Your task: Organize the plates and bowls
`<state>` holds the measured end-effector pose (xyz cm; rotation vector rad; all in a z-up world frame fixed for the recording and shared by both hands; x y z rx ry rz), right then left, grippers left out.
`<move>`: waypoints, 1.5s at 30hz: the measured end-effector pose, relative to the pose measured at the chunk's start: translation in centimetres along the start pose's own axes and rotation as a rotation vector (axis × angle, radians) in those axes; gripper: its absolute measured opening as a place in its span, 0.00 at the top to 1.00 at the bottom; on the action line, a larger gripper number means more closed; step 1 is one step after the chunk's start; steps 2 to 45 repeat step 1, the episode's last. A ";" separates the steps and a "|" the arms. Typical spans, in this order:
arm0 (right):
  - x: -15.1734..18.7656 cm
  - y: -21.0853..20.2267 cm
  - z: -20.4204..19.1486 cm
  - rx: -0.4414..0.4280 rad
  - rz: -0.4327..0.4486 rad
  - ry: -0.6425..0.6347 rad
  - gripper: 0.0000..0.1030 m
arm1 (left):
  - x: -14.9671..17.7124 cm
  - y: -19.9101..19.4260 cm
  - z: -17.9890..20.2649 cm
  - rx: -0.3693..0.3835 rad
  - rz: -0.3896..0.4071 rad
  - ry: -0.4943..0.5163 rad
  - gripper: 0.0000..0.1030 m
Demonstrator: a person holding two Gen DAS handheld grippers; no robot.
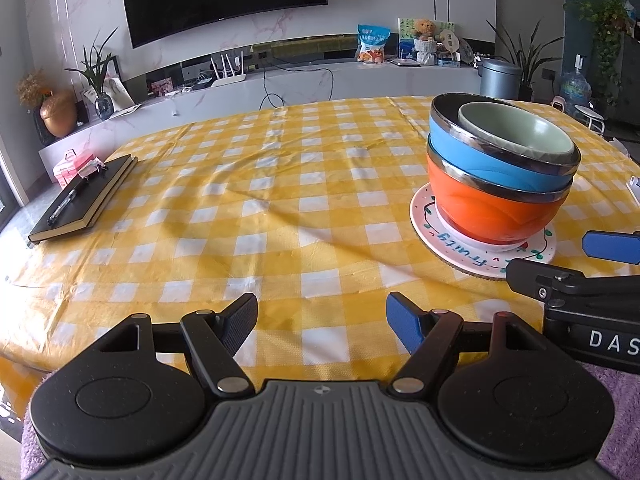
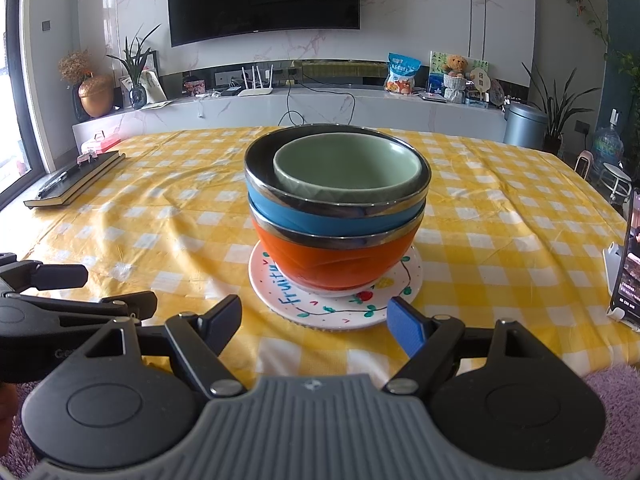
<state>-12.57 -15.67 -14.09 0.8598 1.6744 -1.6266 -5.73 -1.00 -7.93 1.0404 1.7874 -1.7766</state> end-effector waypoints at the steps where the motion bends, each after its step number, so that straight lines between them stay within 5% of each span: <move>1: 0.0 0.0 0.0 0.000 0.000 0.000 0.24 | 0.0 0.0 0.0 0.001 0.000 0.000 0.16; 45: 0.0 0.0 0.0 0.000 0.000 0.000 0.24 | 0.0 0.0 0.0 0.001 0.000 0.000 0.16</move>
Point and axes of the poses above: each gripper's, at about its wrist camera, not at the fingertips, and y roughly the way its jaws point, z to its right, x to its underside, the point moved 3 cm from there along y, roughly the way its jaws point, and after that the axes turned 1 degree about -z, right-handed, at the moved point
